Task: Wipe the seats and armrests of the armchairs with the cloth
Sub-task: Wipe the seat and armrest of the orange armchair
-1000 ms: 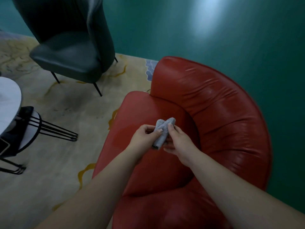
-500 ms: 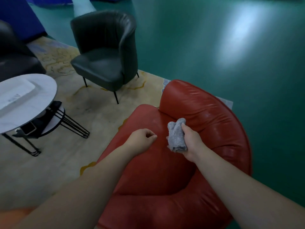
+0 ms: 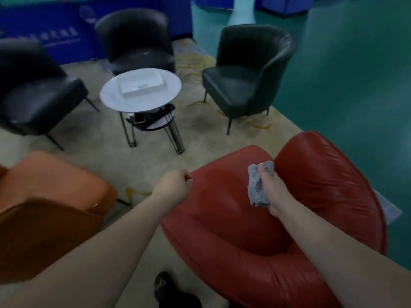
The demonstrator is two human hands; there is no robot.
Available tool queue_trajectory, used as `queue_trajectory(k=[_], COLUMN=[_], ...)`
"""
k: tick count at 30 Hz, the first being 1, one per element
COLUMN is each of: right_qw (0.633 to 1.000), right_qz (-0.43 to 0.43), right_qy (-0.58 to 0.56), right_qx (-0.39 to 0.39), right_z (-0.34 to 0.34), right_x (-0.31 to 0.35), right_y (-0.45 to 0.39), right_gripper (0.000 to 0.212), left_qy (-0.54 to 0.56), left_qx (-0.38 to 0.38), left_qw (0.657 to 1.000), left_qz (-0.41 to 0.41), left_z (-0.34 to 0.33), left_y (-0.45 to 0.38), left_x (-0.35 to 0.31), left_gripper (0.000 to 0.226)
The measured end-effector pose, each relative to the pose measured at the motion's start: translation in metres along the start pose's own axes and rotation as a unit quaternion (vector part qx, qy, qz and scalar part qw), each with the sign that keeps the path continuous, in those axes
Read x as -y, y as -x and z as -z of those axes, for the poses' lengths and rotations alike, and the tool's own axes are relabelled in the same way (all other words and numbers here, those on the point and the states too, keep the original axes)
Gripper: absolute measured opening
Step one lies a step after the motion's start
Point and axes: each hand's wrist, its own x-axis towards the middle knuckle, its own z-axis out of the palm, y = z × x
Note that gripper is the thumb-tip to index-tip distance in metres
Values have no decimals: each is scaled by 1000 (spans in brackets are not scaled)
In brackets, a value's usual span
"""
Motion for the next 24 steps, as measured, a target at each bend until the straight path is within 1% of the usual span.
queue_trajectory(k=[2,5,9,11,14,19,21,24], right_qw=[999,996,990,986,979,965,961,958], right_qz=[6,21,28,28,30,51,55,56], right_qy=[23,53,85,102,133,194,206,212], right_qx=[28,71,110,130,149,167,175,188], right_z=[-24,-64,-118,-144,-184,-254,-280,-315], right_x=[-1,-3,-5,-8,-14,-30,-39,-54], right_y=[6,18,37,47,64,96,108,125], right_gripper=[31,38,41,46,55,69,72,70], left_qy=[5,6,-1,-18,-71,-126,-138,-130], left_qx=[-22,-64,-107,-111,-107,-139,-144,-136], left_qw=[999,994,986,984,980,967,965,962], left_qz=[41,86,124,135,149,171,173,195], left_z=[17,40,64,75,90,106,108,108], left_y=[19,45,78,95,121,162,175,193], left_x=[29,69,116,140,177,241,266,302], left_gripper=[22,22,26,31,39,41,46,57])
